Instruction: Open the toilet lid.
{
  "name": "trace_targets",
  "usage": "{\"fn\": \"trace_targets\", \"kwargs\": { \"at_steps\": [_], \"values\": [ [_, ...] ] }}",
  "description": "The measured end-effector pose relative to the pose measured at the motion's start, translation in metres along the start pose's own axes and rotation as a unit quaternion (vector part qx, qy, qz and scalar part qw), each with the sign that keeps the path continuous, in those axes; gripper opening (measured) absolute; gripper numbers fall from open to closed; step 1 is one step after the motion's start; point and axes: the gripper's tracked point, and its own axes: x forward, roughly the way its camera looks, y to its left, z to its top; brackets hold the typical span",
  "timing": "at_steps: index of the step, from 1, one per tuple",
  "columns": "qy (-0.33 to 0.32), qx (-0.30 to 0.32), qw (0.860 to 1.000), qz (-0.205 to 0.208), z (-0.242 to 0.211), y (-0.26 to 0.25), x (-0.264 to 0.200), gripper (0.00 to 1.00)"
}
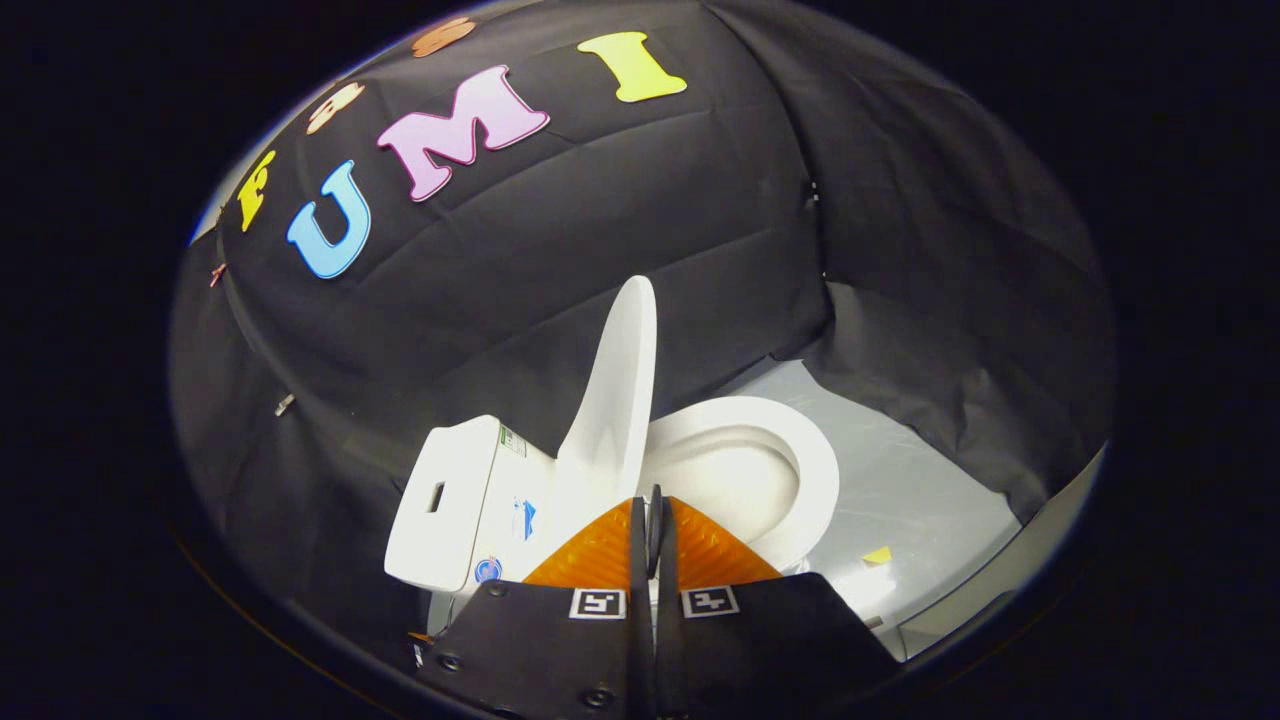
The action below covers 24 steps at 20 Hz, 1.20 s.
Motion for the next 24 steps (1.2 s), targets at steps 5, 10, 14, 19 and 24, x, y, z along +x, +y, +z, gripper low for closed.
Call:
{"fn": "trace_targets", "kwargs": {
  "at_steps": [5,10,14,19,24],
  "values": [
    [-0.013,-0.041,0.999,-0.012,0.002,0.040,-0.011,0.06],
    [-0.029,-0.098,0.994,-0.029,0.002,0.086,-0.022,0.07],
    [-0.040,-0.115,0.992,-0.032,-0.004,0.130,-0.028,0.08],
    [-0.047,-0.142,0.989,-0.016,-0.017,0.181,-0.033,0.11],
    [-0.057,-0.186,0.981,-0.020,-0.033,0.220,-0.032,0.11]
  ]
}}
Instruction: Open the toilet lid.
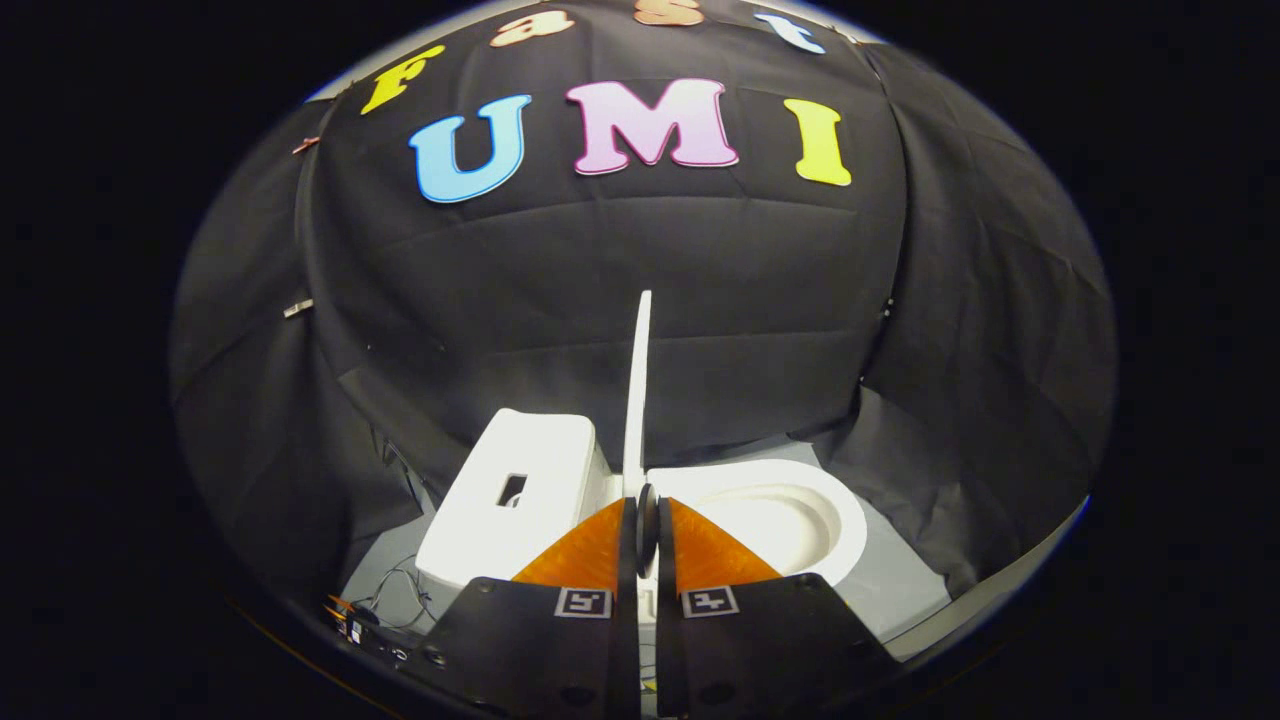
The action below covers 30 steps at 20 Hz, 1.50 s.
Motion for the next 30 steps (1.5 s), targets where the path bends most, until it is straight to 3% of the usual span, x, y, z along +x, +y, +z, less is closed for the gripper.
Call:
{"fn": "trace_targets", "kwargs": {
  "at_steps": [14,22,24,30],
  "values": [
    [-0.005,-0.093,0.995,0.032,-0.022,0.117,0.002,0.11],
    [-0.019,-0.136,0.990,0.006,-0.022,0.119,0.000,0.14],
    [-0.029,-0.135,0.990,0.003,-0.018,0.116,-0.006,0.22],
    [-0.024,-0.133,0.991,0.018,-0.017,0.115,-0.022,1.00]
  ]
}}
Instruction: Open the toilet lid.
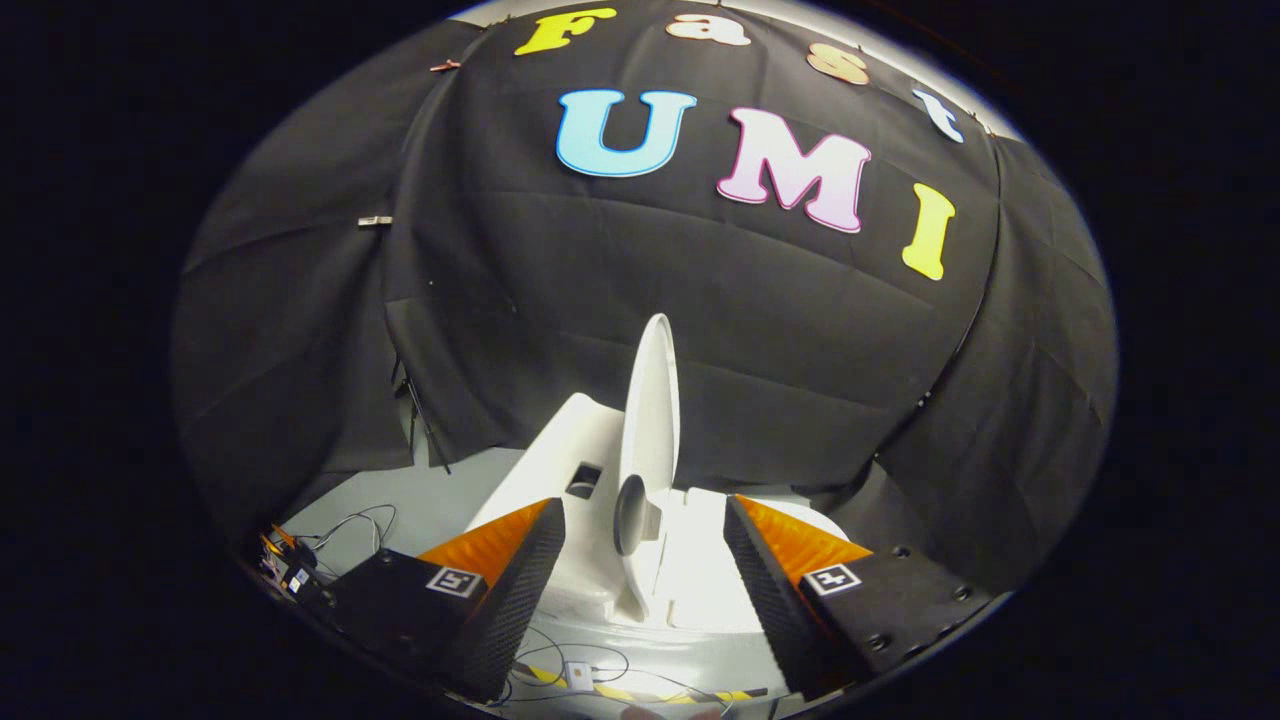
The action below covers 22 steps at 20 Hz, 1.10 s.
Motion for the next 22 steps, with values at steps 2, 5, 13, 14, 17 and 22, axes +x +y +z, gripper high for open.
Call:
{"fn": "trace_targets", "kwargs": {
  "at_steps": [2,5,13,14,17,22],
  "values": [
    [-0.011,0.003,1.000,0.000,0.007,-0.003,-0.006,0.99],
    [-0.027,0.014,1.000,0.008,0.023,-0.011,-0.024,0.99],
    [-0.109,0.056,0.992,0.018,0.093,-0.052,-0.091,0.99],
    [-0.119,0.057,0.991,0.015,0.101,-0.061,-0.099,0.99],
    [-0.146,0.068,0.987,0.012,0.119,-0.089,-0.125,0.99],
    [-0.187,0.084,0.979,0.000,0.141,-0.143,-0.170,0.99]
  ]
}}
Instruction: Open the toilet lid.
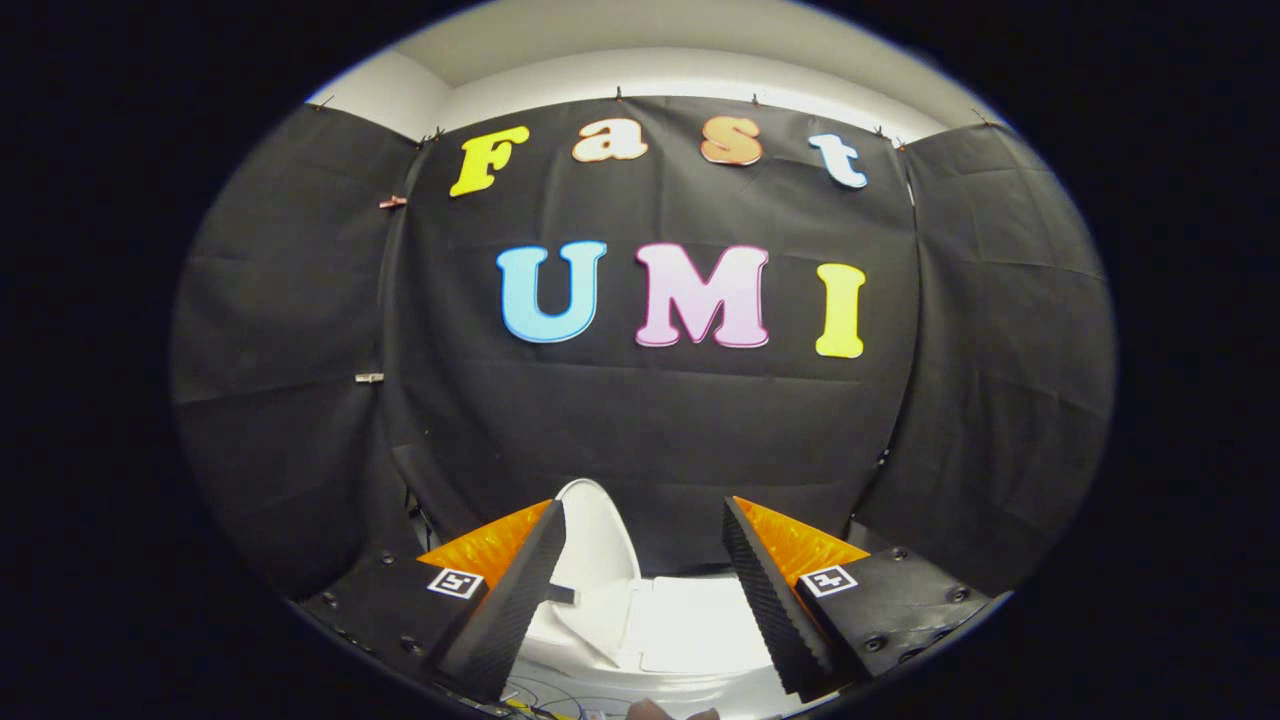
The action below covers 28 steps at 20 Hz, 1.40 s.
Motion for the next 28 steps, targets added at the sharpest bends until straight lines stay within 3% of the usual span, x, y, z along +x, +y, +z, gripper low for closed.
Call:
{"fn": "trace_targets", "kwargs": {
  "at_steps": [6,15,23,28],
  "values": [
    [-0.041,-0.002,0.999,-0.023,0.038,-0.063,-0.043,0.99],
    [-0.051,0.021,0.997,-0.059,0.048,-0.152,-0.108,0.99],
    [-0.077,-0.005,0.993,-0.086,0.057,-0.180,-0.151,0.99],
    [-0.080,-0.004,0.993,-0.086,0.046,-0.168,-0.161,0.99]
  ]
}}
